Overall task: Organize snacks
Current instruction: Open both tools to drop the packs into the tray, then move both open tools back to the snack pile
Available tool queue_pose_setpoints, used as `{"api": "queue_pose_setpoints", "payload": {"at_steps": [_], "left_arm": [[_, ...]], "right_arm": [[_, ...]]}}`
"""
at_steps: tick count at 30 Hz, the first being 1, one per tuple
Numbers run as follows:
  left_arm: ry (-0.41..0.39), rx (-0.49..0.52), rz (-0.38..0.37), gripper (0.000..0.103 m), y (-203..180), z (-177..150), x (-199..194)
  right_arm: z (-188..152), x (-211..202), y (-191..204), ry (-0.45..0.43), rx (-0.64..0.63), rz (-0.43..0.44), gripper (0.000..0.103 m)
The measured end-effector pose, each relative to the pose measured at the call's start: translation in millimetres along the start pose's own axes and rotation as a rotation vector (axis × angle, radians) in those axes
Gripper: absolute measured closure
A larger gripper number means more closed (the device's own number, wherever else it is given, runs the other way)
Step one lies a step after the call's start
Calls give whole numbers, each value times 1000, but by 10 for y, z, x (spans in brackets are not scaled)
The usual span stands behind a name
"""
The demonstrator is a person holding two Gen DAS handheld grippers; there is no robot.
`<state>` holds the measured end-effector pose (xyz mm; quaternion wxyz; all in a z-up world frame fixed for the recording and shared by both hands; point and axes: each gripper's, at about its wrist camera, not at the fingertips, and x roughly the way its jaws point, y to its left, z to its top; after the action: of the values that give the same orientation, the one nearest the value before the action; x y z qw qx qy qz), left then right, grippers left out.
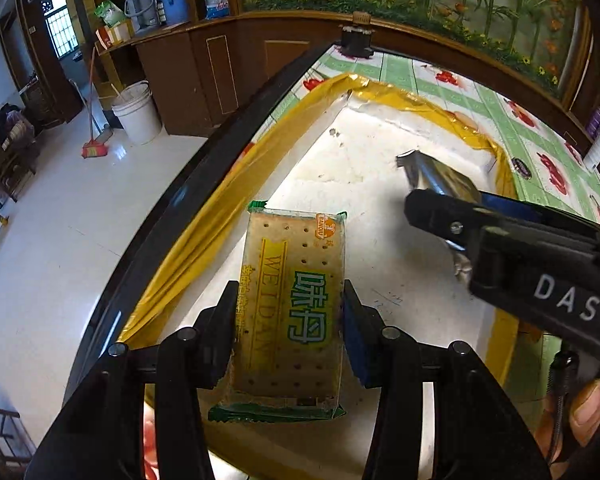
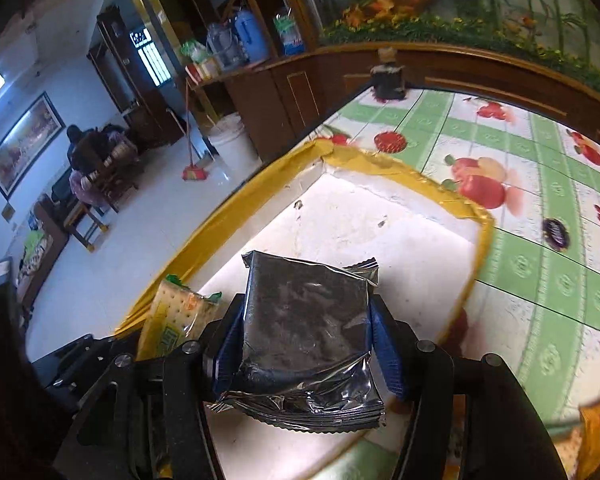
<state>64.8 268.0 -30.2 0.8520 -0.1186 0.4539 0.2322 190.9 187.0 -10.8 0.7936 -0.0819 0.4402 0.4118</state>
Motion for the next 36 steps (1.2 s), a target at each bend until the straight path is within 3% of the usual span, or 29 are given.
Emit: {"api": "queue_pose_setpoints", "payload": {"at_steps": [4,8,10,16,19,25,30,36], "left_arm": [[20,-4,-3,56,5,-29,72],[-2,5,38,32,-19,-52,0],[-42,10,64,31,-29,-100,-106],[-150,6,81,30,-91,-291,-505],[-197,8,65,24,-154,-375,-733],[-253,32,26,21,-364,-501,-1052],[-268,65,-3,21,-603,-556,-1175],[-274,116,-29,21,-850,-606,-1265]], "right_arm": [[-33,179,29,42,-16,-9,43],[-57,190,52,47,-31,-19,38],[-57,138,47,37,-25,-24,29],[-195,-327,-44,-45,6,-18,26],[-369,-681,-105,-110,20,-36,22],[-866,-1301,-337,-190,54,-134,19],[-1220,-1670,-513,-215,49,-290,19],[-1513,-1992,-772,-235,90,-345,17]]}}
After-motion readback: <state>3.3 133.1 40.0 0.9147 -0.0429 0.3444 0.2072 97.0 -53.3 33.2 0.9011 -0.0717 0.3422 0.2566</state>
